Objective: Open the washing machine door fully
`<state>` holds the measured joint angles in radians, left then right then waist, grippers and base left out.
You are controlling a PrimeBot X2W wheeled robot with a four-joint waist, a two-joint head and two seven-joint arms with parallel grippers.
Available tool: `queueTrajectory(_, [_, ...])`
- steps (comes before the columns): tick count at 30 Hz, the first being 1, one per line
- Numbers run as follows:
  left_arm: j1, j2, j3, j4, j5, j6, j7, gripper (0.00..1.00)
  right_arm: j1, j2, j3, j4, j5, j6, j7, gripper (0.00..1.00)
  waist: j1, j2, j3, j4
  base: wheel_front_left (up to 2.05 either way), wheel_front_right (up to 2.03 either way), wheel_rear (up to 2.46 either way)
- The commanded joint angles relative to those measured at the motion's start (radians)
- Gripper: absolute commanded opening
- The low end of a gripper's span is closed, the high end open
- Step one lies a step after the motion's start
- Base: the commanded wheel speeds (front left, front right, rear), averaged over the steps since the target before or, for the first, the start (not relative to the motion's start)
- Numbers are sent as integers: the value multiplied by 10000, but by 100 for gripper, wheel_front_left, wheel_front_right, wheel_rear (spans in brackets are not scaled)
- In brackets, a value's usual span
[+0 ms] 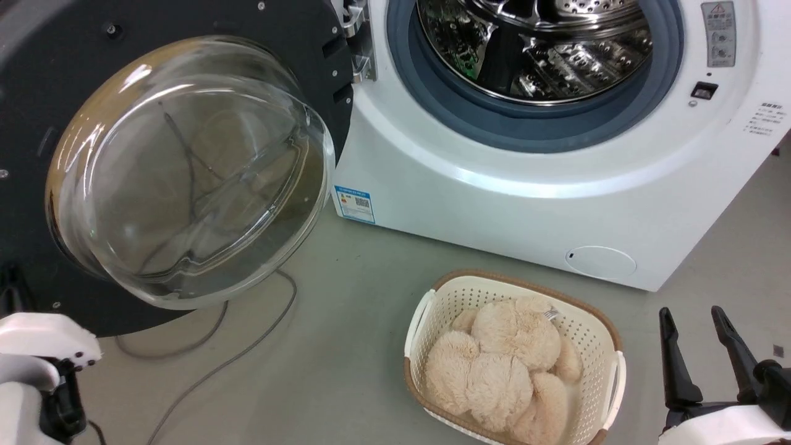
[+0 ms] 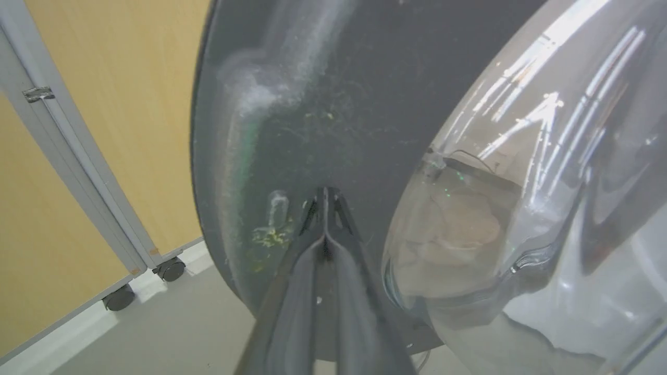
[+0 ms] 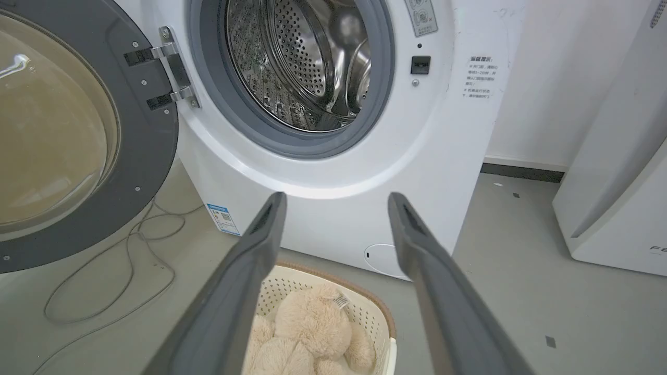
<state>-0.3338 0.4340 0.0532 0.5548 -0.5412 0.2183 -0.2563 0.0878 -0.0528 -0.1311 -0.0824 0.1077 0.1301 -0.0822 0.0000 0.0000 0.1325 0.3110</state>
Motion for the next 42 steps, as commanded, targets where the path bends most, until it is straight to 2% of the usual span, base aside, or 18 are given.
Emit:
queueTrajectory(1, [-159, 6, 166, 97, 110, -69, -53, 0, -124, 26, -23, 26, 91, 6, -65, 100, 0, 0, -44, -5, 0, 0, 0])
queueTrajectory(6, [-176, -132, 611, 461, 691, -460, -53, 0, -90, 26, 20, 159, 147, 6, -122, 100, 0, 0, -273, -65, 0, 0, 0])
queueTrajectory(10, [169, -369, 1055, 352, 1080, -599, -54, 0, -23, 26, 146, 302, 230, 6, -213, 100, 0, 0, -580, -270, 0, 0, 0])
queueTrajectory(14, [1182, -858, 1522, -360, 1460, -672, -54, 0, 229, 26, 209, 489, 370, 6, -316, 100, 0, 0, -1022, -533, 0, 0, 0])
queueTrajectory(17, [2185, -1496, 1620, -1015, 1645, -699, -54, 0, 408, 26, 251, 559, 428, 6, -382, 100, 0, 0, -1240, -745, 0, 0, 0])
queueTrajectory(20, [3134, -2163, 1467, -1821, 1852, -686, -54, 0, 497, 26, 297, 556, 372, 6, -416, 100, 0, 0, -1376, -948, 0, 0, 0])
queueTrajectory(23, [3858, -2760, 877, -2515, 2142, -799, -54, 0, 559, 26, 273, 494, 238, 6, -399, 100, 0, 0, -1451, -1083, 0, 0, 0])
queueTrajectory(26, [4218, -2992, 77, -3011, 2666, -918, -53, 0, 601, 26, 280, 436, 93, 6, -335, 100, 0, 0, -1513, -1237, 0, 0, 0])
queueTrajectory(27, [4286, -3068, -155, -3178, 2822, -907, -51, 5, 605, 26, 294, 416, 41, 6, -315, 100, 0, 0, -1531, -1298, 0, 0, 0])
queueTrajectory(28, [4335, -3146, -383, -3338, 2953, -906, -45, 25, 609, 26, 302, 399, 12, 6, -297, 100, 0, 0, -1552, -1359, 0, 0, 0])
queueTrajectory(29, [4367, -3220, -592, -3477, 3044, -917, -19, 46, 615, 26, 299, 379, -4, 6, -284, 100, 0, 0, -1566, -1417, 0, 0, 0])
queueTrajectory(31, [4370, -3323, -994, -3723, 3219, -960, 49, 100, 632, 26, 307, 346, -45, 6, -251, 100, 0, 0, -1587, -1546, 0, 0, 0])
queueTrajectory(34, [4309, -3365, -1471, -3977, 3475, -1032, 235, 100, 643, 26, 358, 308, -97, 6, -210, 100, 0, 0, -1620, -1797, 0, 0, 0])
queueTrajectory(42, [3971, -2942, -2211, -4538, 4248, -1201, 664, 100, 750, 26, 412, 136, -329, 6, -24, 100, 0, 0, -1626, -2512, 0, 0, 0])
